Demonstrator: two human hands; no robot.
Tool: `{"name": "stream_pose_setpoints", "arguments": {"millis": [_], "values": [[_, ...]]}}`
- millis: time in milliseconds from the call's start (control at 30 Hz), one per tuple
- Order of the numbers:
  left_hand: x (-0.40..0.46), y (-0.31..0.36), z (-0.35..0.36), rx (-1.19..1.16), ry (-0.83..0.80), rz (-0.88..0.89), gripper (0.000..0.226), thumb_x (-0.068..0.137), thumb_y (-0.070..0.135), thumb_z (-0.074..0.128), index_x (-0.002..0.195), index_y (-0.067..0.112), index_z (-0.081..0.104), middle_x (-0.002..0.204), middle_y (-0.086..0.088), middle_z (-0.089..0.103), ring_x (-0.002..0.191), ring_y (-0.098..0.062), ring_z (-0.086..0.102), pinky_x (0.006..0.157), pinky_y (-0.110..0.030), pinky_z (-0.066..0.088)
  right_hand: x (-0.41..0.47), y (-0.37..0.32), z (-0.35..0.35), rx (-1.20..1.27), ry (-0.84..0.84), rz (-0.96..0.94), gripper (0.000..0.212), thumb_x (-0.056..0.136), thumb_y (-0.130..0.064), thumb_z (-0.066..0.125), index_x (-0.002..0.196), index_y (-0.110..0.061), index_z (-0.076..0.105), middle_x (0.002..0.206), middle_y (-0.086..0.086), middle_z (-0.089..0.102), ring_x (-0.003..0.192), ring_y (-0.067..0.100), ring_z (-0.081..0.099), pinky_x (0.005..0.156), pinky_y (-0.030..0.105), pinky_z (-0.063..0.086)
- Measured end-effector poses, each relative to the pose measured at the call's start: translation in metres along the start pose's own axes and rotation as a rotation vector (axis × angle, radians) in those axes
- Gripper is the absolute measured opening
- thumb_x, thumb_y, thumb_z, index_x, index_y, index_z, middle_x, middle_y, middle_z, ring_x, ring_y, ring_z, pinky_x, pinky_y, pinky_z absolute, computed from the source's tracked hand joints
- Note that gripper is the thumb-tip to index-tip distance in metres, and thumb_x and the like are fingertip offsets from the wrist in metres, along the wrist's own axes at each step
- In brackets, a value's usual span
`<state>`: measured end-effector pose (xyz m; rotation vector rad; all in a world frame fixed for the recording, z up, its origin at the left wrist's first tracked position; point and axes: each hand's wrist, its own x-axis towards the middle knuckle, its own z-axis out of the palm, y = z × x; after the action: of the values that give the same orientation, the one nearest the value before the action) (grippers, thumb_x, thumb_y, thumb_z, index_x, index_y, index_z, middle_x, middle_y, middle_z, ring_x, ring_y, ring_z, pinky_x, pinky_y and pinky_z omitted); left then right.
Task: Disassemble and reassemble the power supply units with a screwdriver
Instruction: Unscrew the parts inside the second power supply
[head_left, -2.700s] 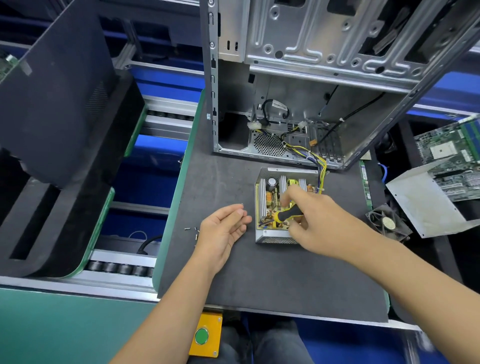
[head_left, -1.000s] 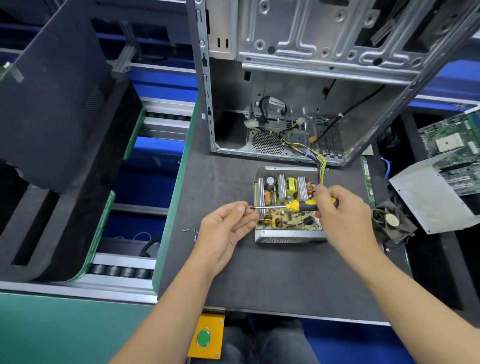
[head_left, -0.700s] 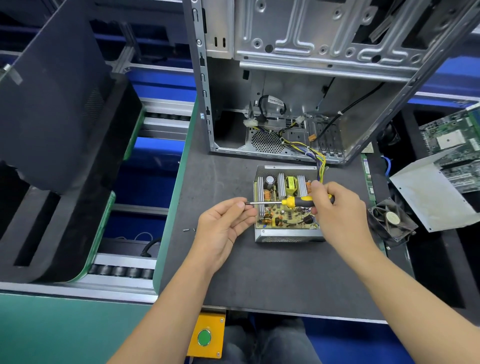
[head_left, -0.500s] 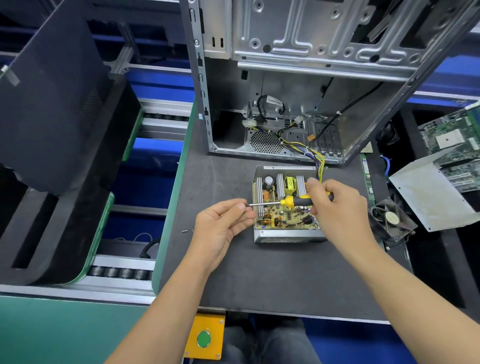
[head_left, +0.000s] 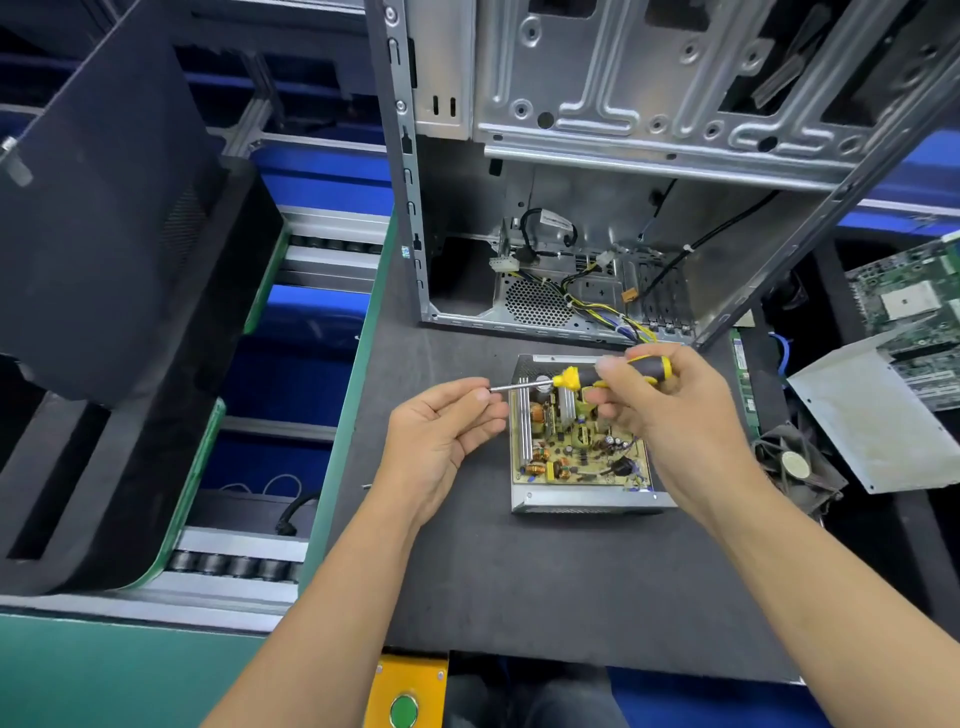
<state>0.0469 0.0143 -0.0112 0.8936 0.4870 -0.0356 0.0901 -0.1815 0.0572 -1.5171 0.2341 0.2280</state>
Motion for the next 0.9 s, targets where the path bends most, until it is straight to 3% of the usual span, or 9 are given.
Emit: {"name": "stream_pose_setpoints", "arguments": {"millis": [233,400,567,767,900], "values": [[0.014,0.0,0.007,-0.036,-0.056,-0.012,0.021,0.072,0.007,0.075,0.093,0.01,0.078,0.086,-0.017,0.075,0.08,-0.022,0.075,0.07,-0.026,0.059,0.01,-0.003,0.018,0.092,0.048,0.011,0.014,0.091,-0.02,0.07,0.095,-0.01,0.061,0.086,0.01,0.076,0.077,0.02,0.074,0.064,0.021,0.055],[0.021,-0.005,0.0,0.014,-0.078,-0.005,0.061,0.072,0.017,0.078,0.129,0.014,0.058,0.105,-0.018,0.075,0.097,-0.027,0.074,0.08,-0.027,0.058,0.017,-0.006,0.015,-0.028,0.076,-0.036,0.012,0.092,-0.021,0.069,0.094,-0.011,0.062,0.082,0.007,0.075,0.077,0.022,0.074,0.065,0.022,0.056],[0.027,-0.019,-0.021,0.213,0.065,0.082,0.044,0.081,0.034,0.08,0.12,0.021,0.066,0.108,-0.005,0.076,0.102,-0.024,0.072,0.086,-0.028,0.057,0.019,-0.022,0.012,-0.241,0.093,-0.231,0.014,0.091,-0.023,0.07,0.091,-0.013,0.06,0.08,0.006,0.073,0.073,0.021,0.074,0.065,0.026,0.059],[0.035,-0.035,-0.019,0.441,-0.065,0.161,0.057,0.07,0.042,0.083,0.122,0.032,0.064,0.123,0.01,0.07,0.12,-0.008,0.062,0.095,-0.021,0.051,0.014,-0.029,0.024,-0.458,0.032,-0.37,0.016,0.083,-0.028,0.073,0.086,-0.028,0.057,0.078,-0.007,0.073,0.07,0.013,0.074,0.068,0.032,0.058],[0.037,-0.04,-0.016,0.574,-0.114,0.167,0.066,0.067,0.048,0.084,0.127,0.04,0.058,0.128,0.018,0.066,0.125,-0.002,0.057,0.102,-0.023,0.046,0.015,-0.025,0.029,-0.631,0.002,-0.466,0.02,0.083,-0.028,0.076,0.087,-0.031,0.056,0.075,-0.011,0.068,0.066,0.006,0.068,0.061,0.01,0.046]]}}
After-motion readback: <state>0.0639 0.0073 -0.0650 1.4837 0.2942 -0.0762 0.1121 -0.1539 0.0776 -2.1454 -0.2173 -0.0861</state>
